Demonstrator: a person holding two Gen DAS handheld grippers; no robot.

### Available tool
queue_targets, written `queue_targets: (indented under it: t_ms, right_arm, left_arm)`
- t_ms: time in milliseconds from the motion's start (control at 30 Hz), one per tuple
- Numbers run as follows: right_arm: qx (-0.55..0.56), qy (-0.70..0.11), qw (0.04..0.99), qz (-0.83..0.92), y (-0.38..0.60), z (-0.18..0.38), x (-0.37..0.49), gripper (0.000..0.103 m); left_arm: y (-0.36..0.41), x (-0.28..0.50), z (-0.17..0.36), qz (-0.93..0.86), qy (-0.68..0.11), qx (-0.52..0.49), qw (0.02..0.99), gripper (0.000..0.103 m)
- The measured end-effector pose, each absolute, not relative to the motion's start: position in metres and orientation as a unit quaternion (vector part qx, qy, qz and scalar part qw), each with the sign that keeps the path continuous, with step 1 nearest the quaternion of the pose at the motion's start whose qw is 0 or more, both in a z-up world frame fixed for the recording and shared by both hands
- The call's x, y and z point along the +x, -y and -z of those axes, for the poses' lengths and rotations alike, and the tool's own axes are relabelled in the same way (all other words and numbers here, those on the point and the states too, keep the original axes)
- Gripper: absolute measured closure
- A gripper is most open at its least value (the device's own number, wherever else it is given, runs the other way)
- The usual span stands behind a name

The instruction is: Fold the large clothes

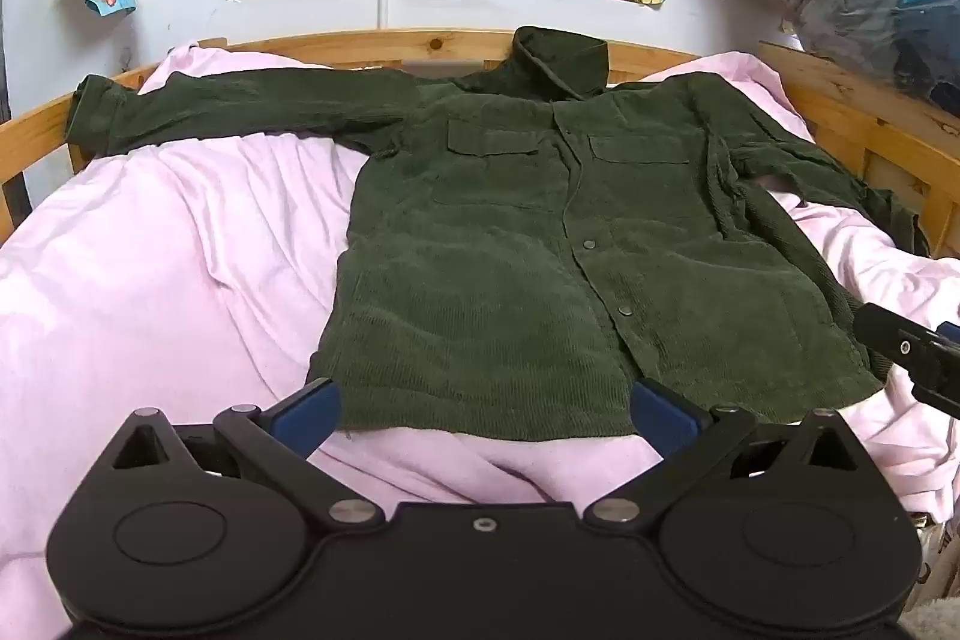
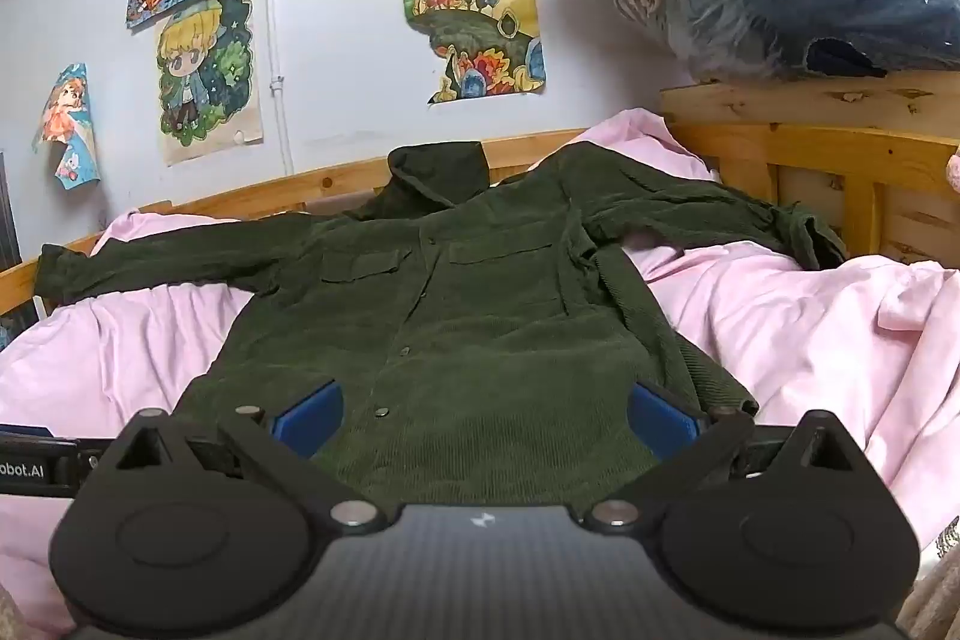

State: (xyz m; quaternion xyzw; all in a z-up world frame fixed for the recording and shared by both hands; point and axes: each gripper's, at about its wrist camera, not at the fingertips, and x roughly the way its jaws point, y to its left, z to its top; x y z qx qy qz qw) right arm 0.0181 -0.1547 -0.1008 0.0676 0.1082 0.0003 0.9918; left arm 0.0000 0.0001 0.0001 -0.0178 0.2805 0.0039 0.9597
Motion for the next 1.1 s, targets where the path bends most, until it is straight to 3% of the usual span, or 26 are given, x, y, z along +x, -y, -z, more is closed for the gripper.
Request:
queue_targets:
  t_ms: [1100]
  right_arm:
    - [0.073,-0.106,0.992,-0.010,0.1514,0.0919,0.0162,0.000]
  left_arm:
    - [0.0029,-0.0013,-0.0021,0.000,-0.278,-0.005,0.961,0.001]
